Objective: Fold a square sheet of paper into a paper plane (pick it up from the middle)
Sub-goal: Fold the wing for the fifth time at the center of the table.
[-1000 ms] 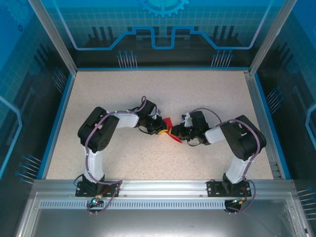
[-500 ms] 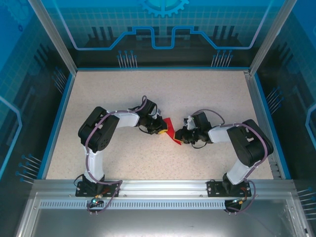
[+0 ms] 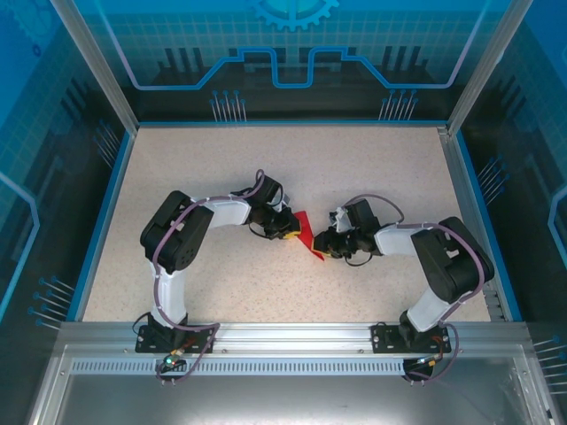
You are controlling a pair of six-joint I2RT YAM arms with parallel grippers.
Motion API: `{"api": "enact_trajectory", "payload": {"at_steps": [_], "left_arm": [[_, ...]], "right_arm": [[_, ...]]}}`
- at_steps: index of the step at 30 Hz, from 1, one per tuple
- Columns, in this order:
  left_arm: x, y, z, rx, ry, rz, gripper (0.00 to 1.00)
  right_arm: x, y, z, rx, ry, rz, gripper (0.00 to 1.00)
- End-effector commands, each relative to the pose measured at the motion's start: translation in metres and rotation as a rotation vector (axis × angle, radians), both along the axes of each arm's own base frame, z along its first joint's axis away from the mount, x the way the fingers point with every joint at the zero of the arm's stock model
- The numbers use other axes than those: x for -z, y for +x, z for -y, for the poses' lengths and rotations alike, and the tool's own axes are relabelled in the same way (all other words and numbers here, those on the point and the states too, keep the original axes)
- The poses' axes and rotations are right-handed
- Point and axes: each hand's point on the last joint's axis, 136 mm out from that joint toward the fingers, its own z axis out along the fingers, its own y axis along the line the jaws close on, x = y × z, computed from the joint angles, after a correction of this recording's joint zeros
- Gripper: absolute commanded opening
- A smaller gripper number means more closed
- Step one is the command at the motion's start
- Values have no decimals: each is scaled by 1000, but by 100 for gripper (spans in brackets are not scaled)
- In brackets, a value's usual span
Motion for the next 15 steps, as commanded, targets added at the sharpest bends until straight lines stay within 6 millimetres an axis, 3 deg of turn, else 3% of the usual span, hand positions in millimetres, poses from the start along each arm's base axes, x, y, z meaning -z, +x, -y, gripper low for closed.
{"api": "enact_trajectory", "payload": {"at_steps": [1,15], "left_arm": [[6,0,-2,12,34,-7,15],[7,-1,-1,14,33,-14,15]], "right_arm": [[-8,5,6,-10,-30,12,24],[-6,-5,1,-54,-23,-16,20]]}}
